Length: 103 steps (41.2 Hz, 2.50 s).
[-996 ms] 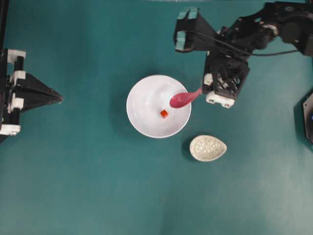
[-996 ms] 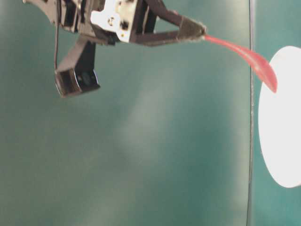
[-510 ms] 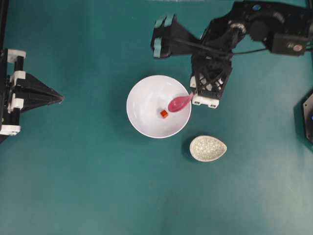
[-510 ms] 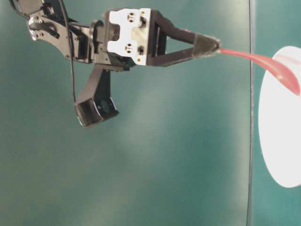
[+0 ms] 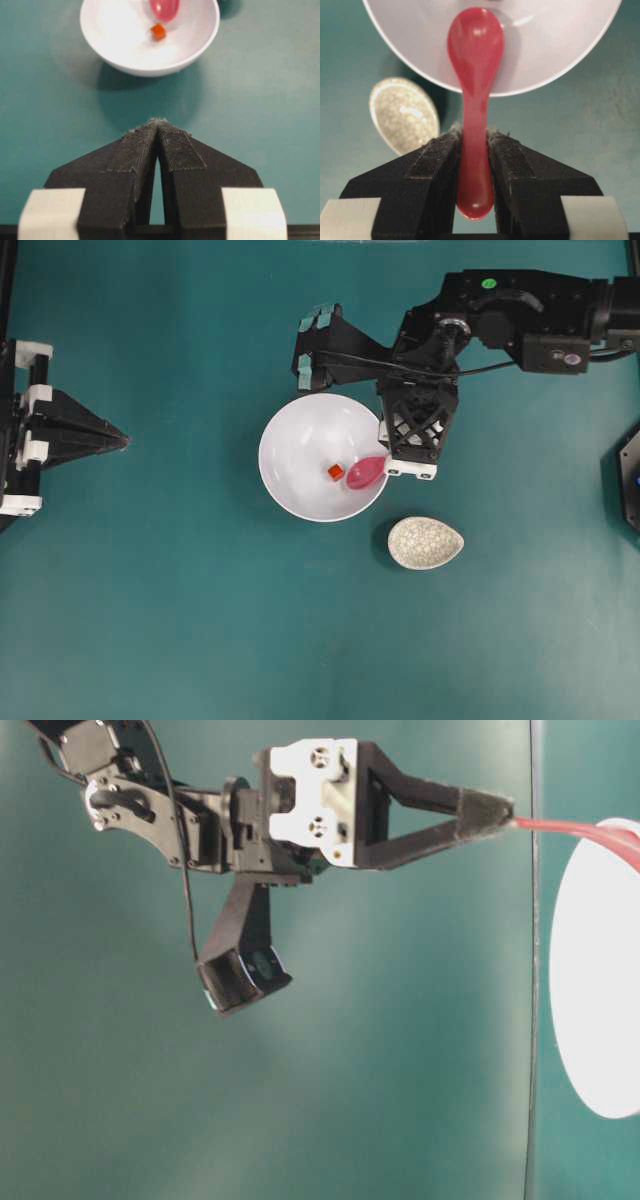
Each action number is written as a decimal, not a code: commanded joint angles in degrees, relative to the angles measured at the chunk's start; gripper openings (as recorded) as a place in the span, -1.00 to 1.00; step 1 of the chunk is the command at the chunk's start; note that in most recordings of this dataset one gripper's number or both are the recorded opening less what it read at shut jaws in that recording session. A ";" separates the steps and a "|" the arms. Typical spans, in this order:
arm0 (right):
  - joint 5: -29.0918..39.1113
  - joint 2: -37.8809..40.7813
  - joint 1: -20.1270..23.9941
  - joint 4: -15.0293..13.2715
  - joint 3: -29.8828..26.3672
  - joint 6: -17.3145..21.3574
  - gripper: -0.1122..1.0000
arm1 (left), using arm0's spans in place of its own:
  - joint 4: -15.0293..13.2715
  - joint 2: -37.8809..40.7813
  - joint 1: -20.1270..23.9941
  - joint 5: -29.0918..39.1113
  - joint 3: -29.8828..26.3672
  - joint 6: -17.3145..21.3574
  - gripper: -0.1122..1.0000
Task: Grip the spoon and scoop the red block from the bowl with right arm.
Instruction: 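Lower the spoon bowl into the white bowl beside the red cube, then push the spoon under the red cube with the right gripper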
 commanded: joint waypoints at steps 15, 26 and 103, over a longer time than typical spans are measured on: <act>-1.49 2.02 0.09 -0.18 -3.34 -0.44 -0.36 | 0.18 0.18 0.18 -0.53 -1.67 0.26 -0.80; -4.66 2.99 0.09 -0.44 -3.69 0.00 -0.36 | 0.18 0.18 0.18 -0.53 -1.67 0.79 -0.80; -17.31 1.58 1.58 -0.88 -2.46 4.39 -0.38 | 0.18 0.18 0.18 -0.70 -1.76 0.70 -0.80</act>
